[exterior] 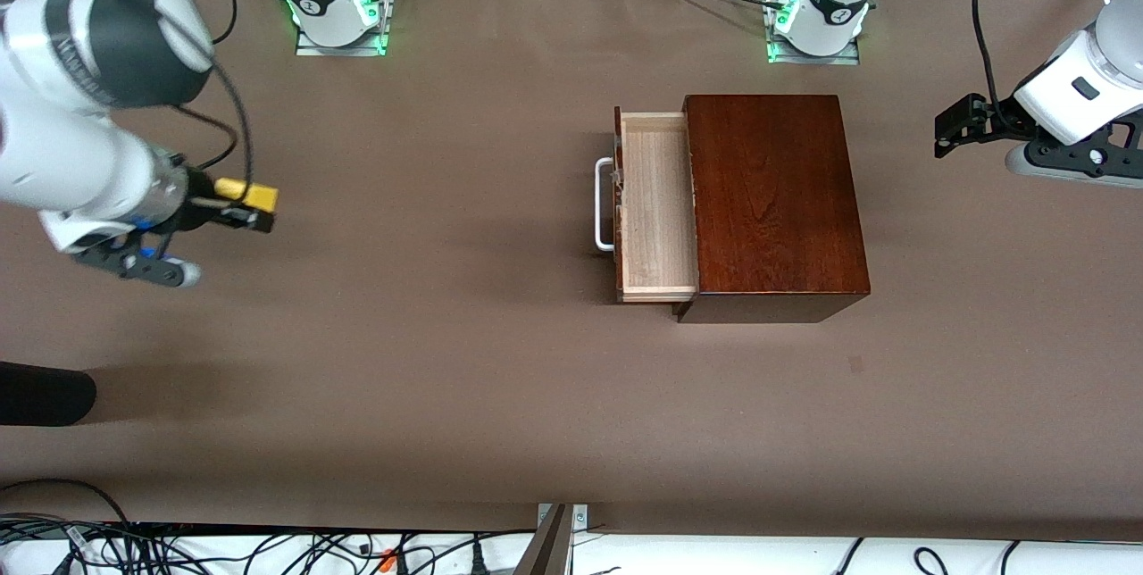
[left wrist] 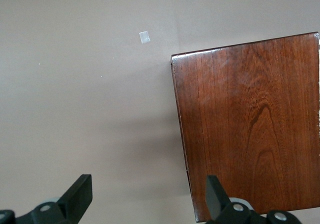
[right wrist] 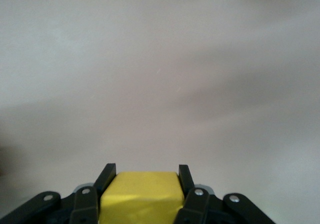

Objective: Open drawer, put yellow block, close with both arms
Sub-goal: 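Lift the yellow cube with the right gripper and carry it over the drawer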

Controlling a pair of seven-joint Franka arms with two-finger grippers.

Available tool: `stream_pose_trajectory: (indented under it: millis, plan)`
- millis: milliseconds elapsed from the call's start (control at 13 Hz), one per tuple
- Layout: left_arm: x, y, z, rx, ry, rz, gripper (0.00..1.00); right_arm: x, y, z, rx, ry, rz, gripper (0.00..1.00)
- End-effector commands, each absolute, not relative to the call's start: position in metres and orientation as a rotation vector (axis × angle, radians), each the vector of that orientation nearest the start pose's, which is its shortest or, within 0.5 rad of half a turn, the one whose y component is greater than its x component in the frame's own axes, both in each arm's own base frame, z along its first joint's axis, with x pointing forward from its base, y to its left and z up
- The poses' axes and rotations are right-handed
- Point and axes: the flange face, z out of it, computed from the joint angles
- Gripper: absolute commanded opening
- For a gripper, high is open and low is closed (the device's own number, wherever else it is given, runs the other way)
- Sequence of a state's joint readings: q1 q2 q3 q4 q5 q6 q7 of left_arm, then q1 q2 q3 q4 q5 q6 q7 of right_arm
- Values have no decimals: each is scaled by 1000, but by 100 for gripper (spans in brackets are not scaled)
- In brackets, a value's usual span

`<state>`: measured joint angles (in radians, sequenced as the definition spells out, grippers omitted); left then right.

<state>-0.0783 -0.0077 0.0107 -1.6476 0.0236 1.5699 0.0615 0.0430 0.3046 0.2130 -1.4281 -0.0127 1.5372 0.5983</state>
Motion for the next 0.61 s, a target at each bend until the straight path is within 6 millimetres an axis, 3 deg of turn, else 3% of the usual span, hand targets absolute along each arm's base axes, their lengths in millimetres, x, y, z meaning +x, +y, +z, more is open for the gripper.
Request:
stream_pose_trajectory:
  millis: [0,307,537]
  plan:
    - [544,-34,601,-3138,198,111,100,581,217,520,-3061,838,330,0]
    - [542,-36,600,-3137,200,135,100,534,348,515,-2817,1363,321,0]
    - [542,-37,602,-3137,198,126,100,495,434,491,-2670,1608,305,0]
